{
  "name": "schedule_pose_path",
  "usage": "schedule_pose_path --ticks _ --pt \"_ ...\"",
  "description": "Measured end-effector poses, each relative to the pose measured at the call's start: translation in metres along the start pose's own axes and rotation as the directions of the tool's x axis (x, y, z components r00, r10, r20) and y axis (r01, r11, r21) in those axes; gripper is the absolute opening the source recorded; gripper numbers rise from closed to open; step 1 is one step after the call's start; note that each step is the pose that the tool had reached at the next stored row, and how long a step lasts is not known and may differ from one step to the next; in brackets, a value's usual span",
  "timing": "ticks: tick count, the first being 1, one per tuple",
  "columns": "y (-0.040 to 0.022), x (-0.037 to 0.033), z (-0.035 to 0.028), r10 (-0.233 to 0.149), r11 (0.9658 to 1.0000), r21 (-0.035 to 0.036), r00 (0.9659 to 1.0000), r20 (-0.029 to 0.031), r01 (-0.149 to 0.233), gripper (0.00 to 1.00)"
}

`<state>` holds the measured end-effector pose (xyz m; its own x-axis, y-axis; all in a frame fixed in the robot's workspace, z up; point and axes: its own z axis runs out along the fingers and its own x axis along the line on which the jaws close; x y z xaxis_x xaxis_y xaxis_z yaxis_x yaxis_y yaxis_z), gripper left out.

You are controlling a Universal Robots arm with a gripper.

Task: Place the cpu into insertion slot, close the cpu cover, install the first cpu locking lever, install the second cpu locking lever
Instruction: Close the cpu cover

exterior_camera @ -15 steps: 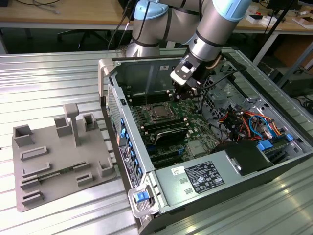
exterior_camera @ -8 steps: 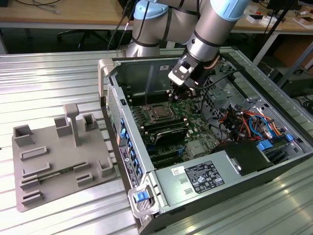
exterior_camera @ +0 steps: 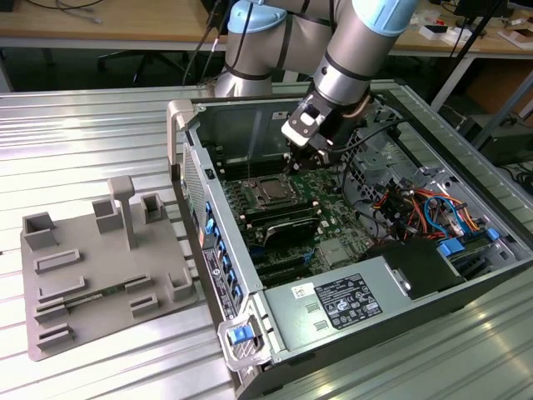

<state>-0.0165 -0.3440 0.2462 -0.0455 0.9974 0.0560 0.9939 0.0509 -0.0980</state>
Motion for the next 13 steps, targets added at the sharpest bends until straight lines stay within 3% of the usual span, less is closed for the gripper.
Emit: schedule_pose_path --ticks 5,8,13 --pt "-0.0072 0.0001 0.0045 -0.002 1.0000 0.0001 1.0000 -0.0003 0.002 0.11" --pt "-0.0082 0.0001 0.0063 -0.032 0.9995 0.0019 0.9995 0.0025 0.032 0.11" --pt "-0.0217 0.0005 0.0122 -0.035 0.9994 0.0012 0.9994 -0.0002 0.035 0.11"
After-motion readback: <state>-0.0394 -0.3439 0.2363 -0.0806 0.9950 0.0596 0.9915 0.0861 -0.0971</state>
